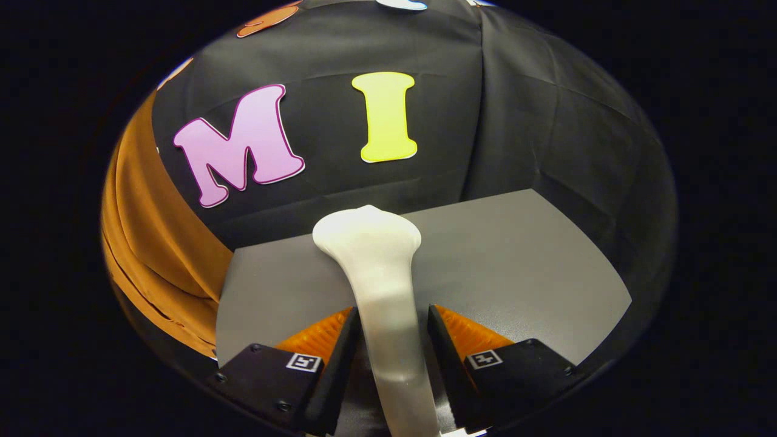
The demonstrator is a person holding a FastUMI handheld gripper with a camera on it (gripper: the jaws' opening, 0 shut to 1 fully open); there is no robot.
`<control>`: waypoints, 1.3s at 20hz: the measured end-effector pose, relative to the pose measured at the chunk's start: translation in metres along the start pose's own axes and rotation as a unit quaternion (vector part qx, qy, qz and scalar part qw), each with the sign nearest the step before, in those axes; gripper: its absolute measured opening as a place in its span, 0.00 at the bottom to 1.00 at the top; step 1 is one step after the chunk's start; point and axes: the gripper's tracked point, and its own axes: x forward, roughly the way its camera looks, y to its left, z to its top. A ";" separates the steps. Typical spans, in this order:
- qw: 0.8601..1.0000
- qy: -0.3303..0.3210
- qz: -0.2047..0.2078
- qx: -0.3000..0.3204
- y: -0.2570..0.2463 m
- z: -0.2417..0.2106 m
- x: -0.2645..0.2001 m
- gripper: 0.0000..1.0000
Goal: Iron the clothes twice with a garment steamer, once on the left side and once on the right side.
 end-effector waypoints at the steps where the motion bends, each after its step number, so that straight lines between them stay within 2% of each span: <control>1: 1.000 0.008 -0.003 -0.003 0.000 -0.003 0.002 0.64; 2: 1.000 0.006 0.000 -0.007 -0.001 -0.004 0.001 0.55; 6: 1.000 -0.007 0.015 0.003 0.000 0.003 -0.003 0.46; 11: 0.997 -0.066 0.016 0.037 -0.008 0.022 -0.033 0.46; 18: 0.987 -0.157 0.003 0.038 -0.005 0.045 -0.102 0.45; 22: 0.979 -0.199 0.009 0.040 0.014 0.051 -0.142 0.45; 26: 0.972 -0.232 0.016 0.025 0.057 0.051 -0.174 0.45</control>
